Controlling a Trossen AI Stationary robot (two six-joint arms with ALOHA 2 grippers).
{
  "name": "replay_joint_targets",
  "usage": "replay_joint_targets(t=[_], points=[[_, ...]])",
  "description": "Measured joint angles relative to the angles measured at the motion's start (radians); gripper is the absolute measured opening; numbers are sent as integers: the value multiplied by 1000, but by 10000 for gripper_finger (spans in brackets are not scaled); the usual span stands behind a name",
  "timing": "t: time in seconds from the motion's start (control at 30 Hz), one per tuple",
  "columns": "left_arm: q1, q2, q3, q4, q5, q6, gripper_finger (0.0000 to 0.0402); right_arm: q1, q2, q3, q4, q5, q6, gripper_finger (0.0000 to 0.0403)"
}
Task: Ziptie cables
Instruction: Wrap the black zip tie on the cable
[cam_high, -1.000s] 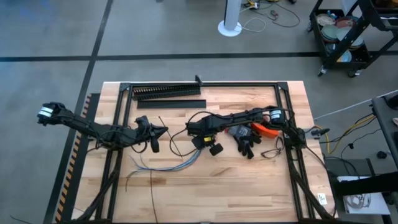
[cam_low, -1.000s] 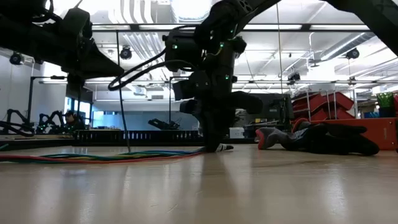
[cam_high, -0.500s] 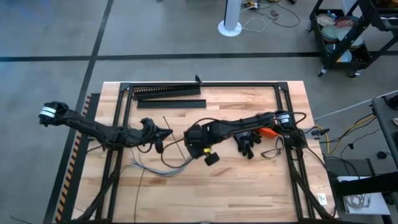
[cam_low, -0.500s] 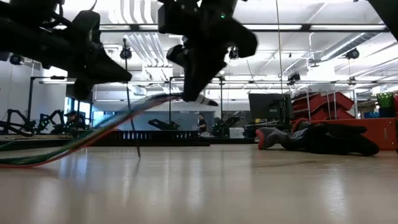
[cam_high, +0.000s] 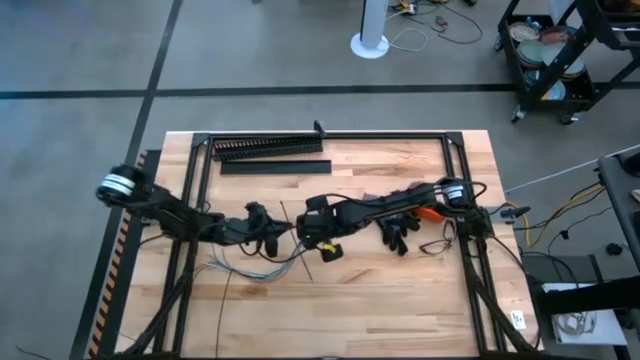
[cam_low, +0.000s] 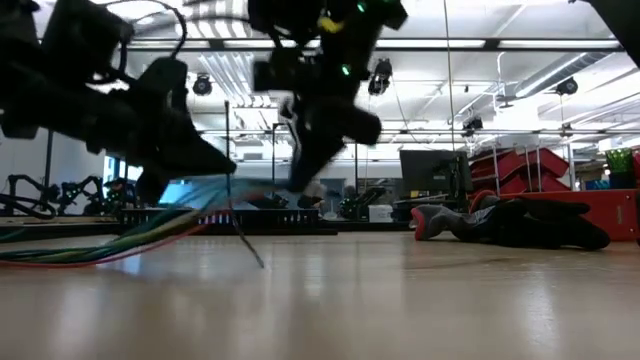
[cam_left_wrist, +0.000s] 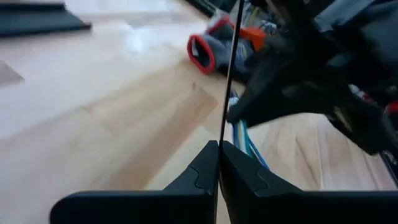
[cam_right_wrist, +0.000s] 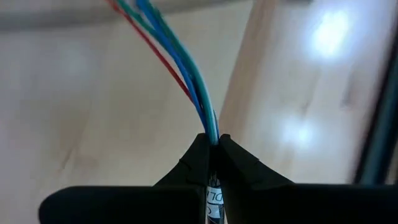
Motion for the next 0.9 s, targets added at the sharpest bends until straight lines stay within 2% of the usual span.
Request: replay_joint_targets(t=[0.2, 0.37, 0.53, 0.63, 0.77, 0.9], points=[[0, 211, 68, 124, 79, -27, 0, 0, 0, -85, 3, 4, 38, 17], [0, 328, 140, 123, 146, -15, 0, 13, -1, -104, -7, -35, 36, 79], [-1, 342, 141, 127, 148, 20, 0, 44, -17, -103, -32, -35, 25, 160], [0, 331, 131, 122, 157, 40, 0, 77, -41, -103, -29, -23, 13, 194], [1, 328, 127, 109, 157, 61, 0, 143, -53, -102, 10, 26, -37, 212], [0, 328, 132, 89, 159, 92, 0, 213, -45, -124, 134, 42, -88, 210]])
